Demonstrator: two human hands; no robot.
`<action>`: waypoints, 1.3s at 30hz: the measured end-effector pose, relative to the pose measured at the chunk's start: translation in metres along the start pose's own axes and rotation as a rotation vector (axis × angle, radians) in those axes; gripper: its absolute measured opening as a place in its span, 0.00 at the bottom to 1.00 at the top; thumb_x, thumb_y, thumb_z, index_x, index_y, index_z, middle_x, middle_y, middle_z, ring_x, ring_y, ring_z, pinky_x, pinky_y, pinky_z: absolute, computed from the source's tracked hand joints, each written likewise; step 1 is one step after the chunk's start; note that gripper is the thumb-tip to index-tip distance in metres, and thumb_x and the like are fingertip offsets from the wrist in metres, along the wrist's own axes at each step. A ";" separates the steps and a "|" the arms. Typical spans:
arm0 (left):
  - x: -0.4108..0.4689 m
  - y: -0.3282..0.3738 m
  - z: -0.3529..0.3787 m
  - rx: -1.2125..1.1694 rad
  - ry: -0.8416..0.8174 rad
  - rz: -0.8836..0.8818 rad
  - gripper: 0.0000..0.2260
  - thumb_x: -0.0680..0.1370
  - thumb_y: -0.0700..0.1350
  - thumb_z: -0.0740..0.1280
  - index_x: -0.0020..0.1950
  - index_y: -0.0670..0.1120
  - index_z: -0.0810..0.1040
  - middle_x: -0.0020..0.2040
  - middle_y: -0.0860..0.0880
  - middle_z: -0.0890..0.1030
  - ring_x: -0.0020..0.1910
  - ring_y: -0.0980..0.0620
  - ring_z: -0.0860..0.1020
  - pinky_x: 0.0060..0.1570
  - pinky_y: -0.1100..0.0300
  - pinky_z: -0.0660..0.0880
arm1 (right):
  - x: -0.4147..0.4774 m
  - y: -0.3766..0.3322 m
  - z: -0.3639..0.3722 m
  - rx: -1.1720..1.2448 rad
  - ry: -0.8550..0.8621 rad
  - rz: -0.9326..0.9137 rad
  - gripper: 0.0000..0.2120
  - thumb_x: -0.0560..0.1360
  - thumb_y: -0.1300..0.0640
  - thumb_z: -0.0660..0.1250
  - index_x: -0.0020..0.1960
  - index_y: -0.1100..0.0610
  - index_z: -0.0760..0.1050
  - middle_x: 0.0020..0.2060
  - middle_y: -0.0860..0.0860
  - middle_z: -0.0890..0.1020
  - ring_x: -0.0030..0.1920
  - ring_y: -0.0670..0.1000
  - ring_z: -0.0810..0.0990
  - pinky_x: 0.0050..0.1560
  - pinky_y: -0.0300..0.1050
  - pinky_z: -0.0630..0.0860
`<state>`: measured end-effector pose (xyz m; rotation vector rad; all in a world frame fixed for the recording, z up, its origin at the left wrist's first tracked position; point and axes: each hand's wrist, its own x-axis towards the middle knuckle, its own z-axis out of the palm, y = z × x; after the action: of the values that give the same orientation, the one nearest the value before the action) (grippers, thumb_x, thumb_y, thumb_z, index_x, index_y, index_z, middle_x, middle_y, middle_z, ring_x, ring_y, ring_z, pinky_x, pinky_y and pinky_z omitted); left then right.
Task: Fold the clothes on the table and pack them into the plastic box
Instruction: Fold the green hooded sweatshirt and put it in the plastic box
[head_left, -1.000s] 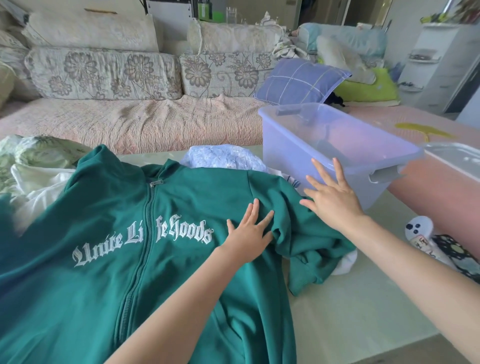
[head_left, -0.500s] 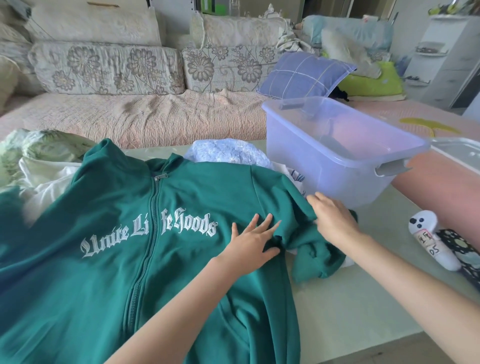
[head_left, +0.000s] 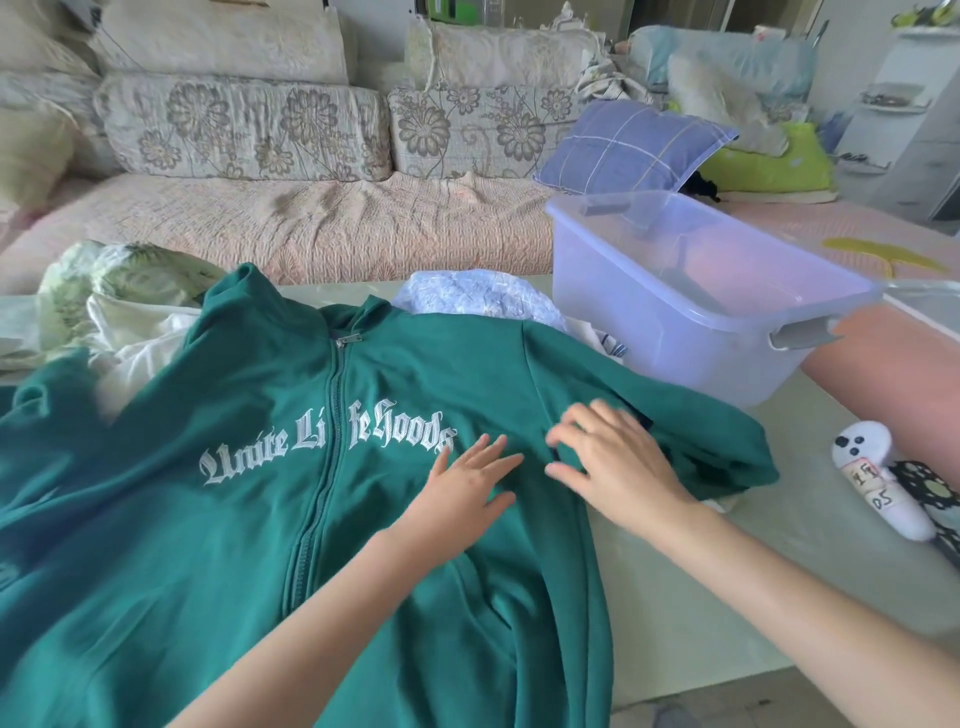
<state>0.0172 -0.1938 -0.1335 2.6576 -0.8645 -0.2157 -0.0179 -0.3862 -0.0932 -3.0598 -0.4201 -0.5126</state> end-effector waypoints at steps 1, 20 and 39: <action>-0.013 -0.007 -0.002 -0.002 -0.012 -0.018 0.23 0.82 0.52 0.55 0.77 0.55 0.55 0.78 0.55 0.49 0.77 0.57 0.44 0.75 0.49 0.42 | -0.004 -0.011 -0.003 0.022 -0.120 0.120 0.18 0.73 0.38 0.66 0.47 0.53 0.74 0.47 0.49 0.77 0.51 0.55 0.77 0.47 0.47 0.68; -0.110 -0.038 0.019 0.260 -0.013 -0.084 0.45 0.65 0.78 0.33 0.77 0.55 0.41 0.78 0.47 0.43 0.75 0.47 0.34 0.71 0.45 0.35 | -0.024 -0.025 -0.005 -0.334 -0.344 0.369 0.25 0.71 0.52 0.73 0.62 0.56 0.66 0.59 0.51 0.73 0.61 0.52 0.73 0.61 0.44 0.67; -0.111 -0.083 -0.013 0.011 0.045 -0.577 0.33 0.76 0.69 0.52 0.77 0.56 0.53 0.77 0.47 0.55 0.75 0.45 0.51 0.71 0.47 0.50 | 0.027 -0.060 0.022 0.156 -0.828 0.164 0.50 0.65 0.29 0.67 0.78 0.46 0.50 0.77 0.45 0.51 0.77 0.48 0.50 0.73 0.47 0.55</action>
<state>-0.0236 -0.0619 -0.1464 2.8423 -0.0636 -0.2846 -0.0018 -0.3204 -0.1072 -2.9589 -0.1807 0.7796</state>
